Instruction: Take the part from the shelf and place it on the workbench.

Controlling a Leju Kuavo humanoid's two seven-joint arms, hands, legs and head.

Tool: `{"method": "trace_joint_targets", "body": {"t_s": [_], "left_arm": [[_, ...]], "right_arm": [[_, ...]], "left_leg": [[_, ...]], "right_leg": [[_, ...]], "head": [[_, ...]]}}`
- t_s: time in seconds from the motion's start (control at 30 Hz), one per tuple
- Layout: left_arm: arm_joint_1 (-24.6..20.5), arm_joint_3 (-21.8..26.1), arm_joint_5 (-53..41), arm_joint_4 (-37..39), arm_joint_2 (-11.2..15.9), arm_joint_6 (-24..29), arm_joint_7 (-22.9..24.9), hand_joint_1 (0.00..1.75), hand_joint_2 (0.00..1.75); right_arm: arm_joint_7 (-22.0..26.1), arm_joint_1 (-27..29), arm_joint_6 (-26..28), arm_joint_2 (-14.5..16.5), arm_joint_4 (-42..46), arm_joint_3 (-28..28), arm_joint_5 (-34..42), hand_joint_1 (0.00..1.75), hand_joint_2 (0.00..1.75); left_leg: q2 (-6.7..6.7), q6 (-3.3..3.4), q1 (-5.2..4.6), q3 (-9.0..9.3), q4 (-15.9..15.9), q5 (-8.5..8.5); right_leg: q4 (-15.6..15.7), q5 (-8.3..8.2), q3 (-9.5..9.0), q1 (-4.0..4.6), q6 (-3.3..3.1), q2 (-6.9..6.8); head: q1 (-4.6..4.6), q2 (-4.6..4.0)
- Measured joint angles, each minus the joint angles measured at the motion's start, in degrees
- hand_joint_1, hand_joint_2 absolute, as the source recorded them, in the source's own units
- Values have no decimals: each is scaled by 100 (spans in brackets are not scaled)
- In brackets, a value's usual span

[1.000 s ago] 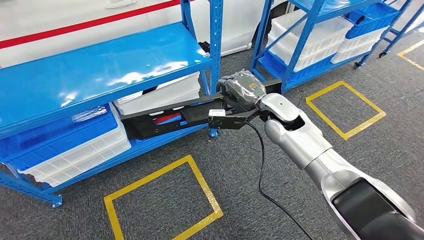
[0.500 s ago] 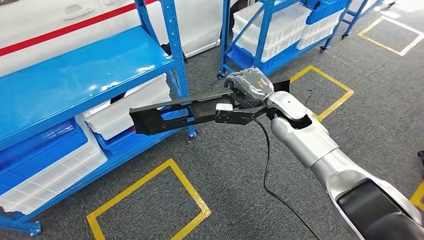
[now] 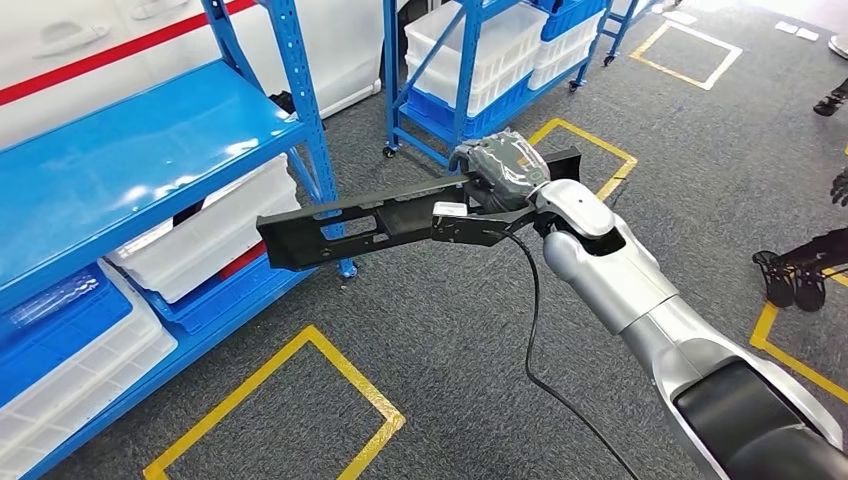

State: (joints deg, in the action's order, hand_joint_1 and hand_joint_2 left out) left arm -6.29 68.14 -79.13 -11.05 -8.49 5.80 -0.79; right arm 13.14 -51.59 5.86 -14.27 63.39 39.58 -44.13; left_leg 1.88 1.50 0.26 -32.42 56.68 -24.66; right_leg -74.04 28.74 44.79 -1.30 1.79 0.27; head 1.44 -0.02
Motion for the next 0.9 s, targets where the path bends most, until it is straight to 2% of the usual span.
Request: {"method": "trace_joint_targets", "body": {"t_s": [0.03,0.07,0.13,0.17,0.2,0.27,0.3,0.33,0.4,0.43,0.47,0.5,0.53,0.57,0.6,0.63,0.67,0.7,0.77,0.8,0.83,0.87,0.9], "left_arm": [[-2,0,-5,1,-2,-3,7,0,175],[-4,-1,-9,1,-7,-5,10,0,175],[-9,-1,-9,1,-15,-7,13,0,175],[-11,-1,-8,1,-17,-7,16,0,175],[-13,-1,-2,1,-17,-5,20,0,175],[-18,-1,9,1,-17,-3,27,0,175],[-22,-1,15,1,-17,-2,29,0,175],[-25,-1,20,1,-18,0,30,0,175],[-16,-1,27,1,-19,1,31,0,175],[-7,-1,30,1,-20,1,31,0,175],[3,-1,31,1,-21,-1,32,0,175],[8,-1,33,1,-21,-1,33,0,175],[9,-1,36,1,-21,-1,34,0,175],[7,-1,39,1,-21,0,35,0,175],[5,-1,43,1,-21,1,35,0,175],[3,-1,45,1,-21,1,35,0,175],[1,-1,46,1,-22,2,36,0,175],[-2,-1,46,1,-22,0,38,0,175],[-8,-1,45,1,-24,-6,45,0,175],[-11,0,43,1,-29,-11,50,0,175],[-14,1,41,1,-35,-15,55,0,175],[-16,1,38,1,-42,-21,59,0,175],[-15,1,34,1,-48,-30,62,0,175]], "right_arm": [[-1,13,-1,-9,-2,-1,0,175,175],[-3,15,0,-18,-2,-10,0,175,175],[-7,3,2,-29,1,-38,2,175,175],[-11,-5,2,-30,3,-50,4,175,175],[-15,-11,2,-33,5,-55,7,175,175],[-20,-19,0,-42,9,-56,9,175,175],[-20,-28,-2,-43,11,-57,8,175,175],[-22,-44,-7,-38,12,-58,5,175,175],[-32,-80,-22,-18,12,-56,-4,175,175],[-37,-91,-34,-4,8,-53,-8,175,175],[-39,-95,-44,8,4,-49,-10,175,175],[-39,-97,-55,20,-1,-45,-11,175,175],[-40,-98,-62,29,-7,-43,-11,175,175],[-40,-102,-66,35,-12,-41,-12,175,175],[-40,-111,-68,42,-15,-41,-13,175,175],[-42,-128,-68,51,-17,-42,-13,175,175],[-43,-147,-69,63,-20,-41,-14,175,175],[-45,-164,-69,74,-22,-40,-14,175,175],[-46,-184,-74,72,-28,-42,-14,175,175],[-46,-188,-80,58,-31,-44,-10,175,175],[-44,-202,-91,37,-33,-46,-3,175,175],[-43,-225,-103,17,-34,-48,8,175,175],[-41,-249,-116,3,-36,-49,23,175,175]], "left_leg": [[62,0,-15,-4,6,-4],[118,-5,-27,-3,14,-9],[222,-32,-56,-3,28,-24],[264,-56,-62,-3,35,-30],[311,-83,-65,-1,37,-36],[387,-142,-61,7,40,-55],[342,-173,-56,-3,85,-104],[235,-202,-46,-55,222,-210],[-37,-251,-17,-306,827,-568],[-106,-266,-7,-481,1221,-756],[-131,-278,-2,-633,1551,-875],[-138,-286,2,-711,1719,-895],[-141,-286,7,-675,1641,-794],[-160,-280,15,-536,1351,-604],[-220,-270,28,-332,925,-392],[-316,-260,35,-149,544,-255],[-392,-242,40,-20,273,-169],[-442,-221,34,33,147,-151],[-390,-158,15,36,123,-139],[-335,-118,19,39,100,-115],[-282,-69,26,43,70,-88],[-227,-28,33,45,40,-63],[-174,2,31,43,20,-48]], "right_leg": [[226,-127,-143,6,-19,-23],[636,-296,-390,22,-51,-83],[1383,-502,-821,85,-146,-284],[1560,-531,-916,117,-185,-345],[1593,-518,-920,140,-215,-352],[1617,-553,-911,131,-260,-241],[1641,-570,-916,111,-287,-190],[1664,-591,-921,89,-316,-141],[1688,-617,-919,72,-356,-51],[1686,-622,-908,76,-369,0],[1681,-627,-895,80,-374,62],[1671,-632,-882,83,-374,133],[1657,-637,-874,84,-370,201],[1639,-639,-868,83,-362,272],[1619,-637,-863,81,-351,333],[1602,-639,-850,84,-331,388],[1586,-647,-828,83,-302,442],[1578,-660,-802,78,-269,490],[1593,-703,-763,68,-191,581],[1582,-700,-747,64,-161,571],[1508,-642,-704,70,-136,486],[1332,-525,-617,78,-117,363],[1027,-347,-474,74,-105,212]], "head": [[0,0],[0,0],[0,0],[1,0],[1,0],[2,0],[1,0],[2,0],[2,0],[2,0],[2,0],[2,0],[2,0],[2,0],[2,0],[2,0],[3,0],[3,0],[3,0],[2,0],[2,0],[1,0],[1,0]]}}
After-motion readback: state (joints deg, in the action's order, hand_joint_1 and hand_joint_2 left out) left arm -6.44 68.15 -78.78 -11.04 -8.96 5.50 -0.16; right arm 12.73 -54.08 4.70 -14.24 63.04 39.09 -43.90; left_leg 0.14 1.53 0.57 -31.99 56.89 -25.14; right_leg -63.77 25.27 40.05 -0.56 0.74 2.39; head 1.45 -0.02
